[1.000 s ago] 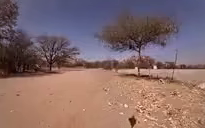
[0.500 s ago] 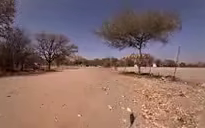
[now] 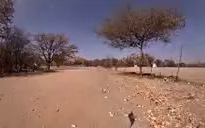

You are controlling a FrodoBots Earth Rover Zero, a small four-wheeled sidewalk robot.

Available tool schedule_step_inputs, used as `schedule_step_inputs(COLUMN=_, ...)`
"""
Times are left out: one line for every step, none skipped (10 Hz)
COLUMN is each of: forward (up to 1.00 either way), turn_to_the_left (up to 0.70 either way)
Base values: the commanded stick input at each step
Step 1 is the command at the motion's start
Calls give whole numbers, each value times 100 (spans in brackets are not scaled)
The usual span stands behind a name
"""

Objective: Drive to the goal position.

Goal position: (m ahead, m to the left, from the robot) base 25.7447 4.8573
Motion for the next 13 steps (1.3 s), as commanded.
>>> schedule_step_inputs(forward=50, turn_to_the_left=0)
schedule_step_inputs(forward=50, turn_to_the_left=0)
schedule_step_inputs(forward=50, turn_to_the_left=0)
schedule_step_inputs(forward=50, turn_to_the_left=0)
schedule_step_inputs(forward=50, turn_to_the_left=0)
schedule_step_inputs(forward=50, turn_to_the_left=0)
schedule_step_inputs(forward=50, turn_to_the_left=0)
schedule_step_inputs(forward=50, turn_to_the_left=0)
schedule_step_inputs(forward=50, turn_to_the_left=0)
schedule_step_inputs(forward=50, turn_to_the_left=0)
schedule_step_inputs(forward=50, turn_to_the_left=0)
schedule_step_inputs(forward=50, turn_to_the_left=16)
schedule_step_inputs(forward=50, turn_to_the_left=50)
